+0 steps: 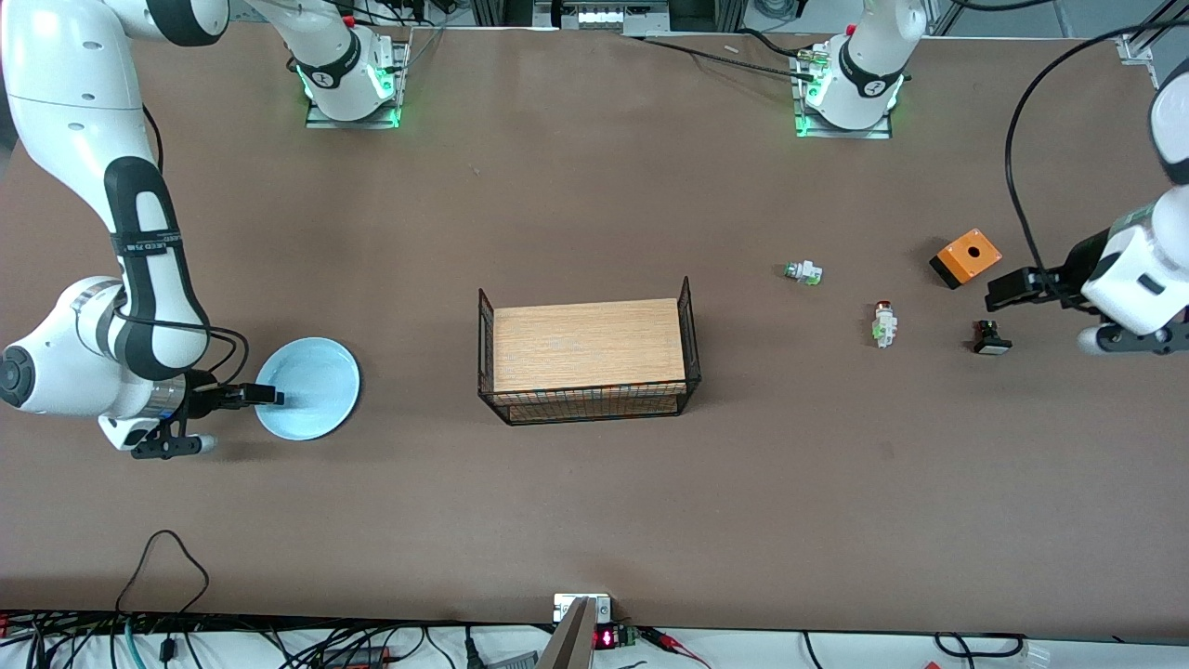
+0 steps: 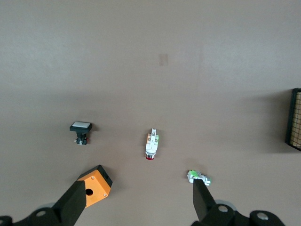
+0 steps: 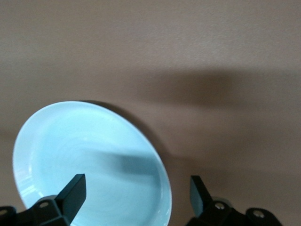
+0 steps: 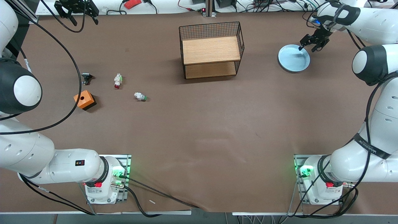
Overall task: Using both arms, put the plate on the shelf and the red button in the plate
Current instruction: 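Grasp the plate rim with the right gripper while the left gripper reaches the button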
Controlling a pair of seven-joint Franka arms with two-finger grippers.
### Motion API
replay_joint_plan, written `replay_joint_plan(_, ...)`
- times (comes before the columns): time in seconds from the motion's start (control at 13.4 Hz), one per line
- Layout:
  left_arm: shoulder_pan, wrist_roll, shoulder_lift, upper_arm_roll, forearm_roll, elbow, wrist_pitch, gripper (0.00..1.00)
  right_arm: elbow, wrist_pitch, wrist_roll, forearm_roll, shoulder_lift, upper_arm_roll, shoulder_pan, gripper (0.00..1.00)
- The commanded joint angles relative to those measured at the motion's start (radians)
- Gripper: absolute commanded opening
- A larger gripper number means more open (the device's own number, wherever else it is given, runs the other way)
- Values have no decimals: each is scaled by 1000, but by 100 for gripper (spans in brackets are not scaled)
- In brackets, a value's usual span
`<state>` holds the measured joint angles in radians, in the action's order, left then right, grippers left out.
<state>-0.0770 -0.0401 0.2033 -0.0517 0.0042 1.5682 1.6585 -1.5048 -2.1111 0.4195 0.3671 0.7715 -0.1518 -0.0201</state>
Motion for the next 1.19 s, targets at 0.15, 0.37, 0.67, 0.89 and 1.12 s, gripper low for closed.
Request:
replay_joint_plan(0.15, -4, 3, -12, 0, -3, -17, -40, 100, 24, -76, 71, 23, 63, 9, -9, 86)
replay_joint_plan(0.37, -3, -9, -10, 0, -3, -17, -40, 100, 24, -72, 67, 26, 61, 9, -8, 57)
replay_joint_plan(0.67, -1, -14, -9, 0, 8, -19, -39, 100, 24, -15, 45, 67, 55, 8, -14, 21)
replay_joint_plan(0.89, 3, -11, -9, -2, 13, -22, -39, 100, 24, 104, 39, 72, 54, 8, -30, 0)
replay_joint_plan(1.12, 3, -14, -10, -2, 11, -52, -39, 100, 24, 137, 13, 72, 29, 8, -34, 0)
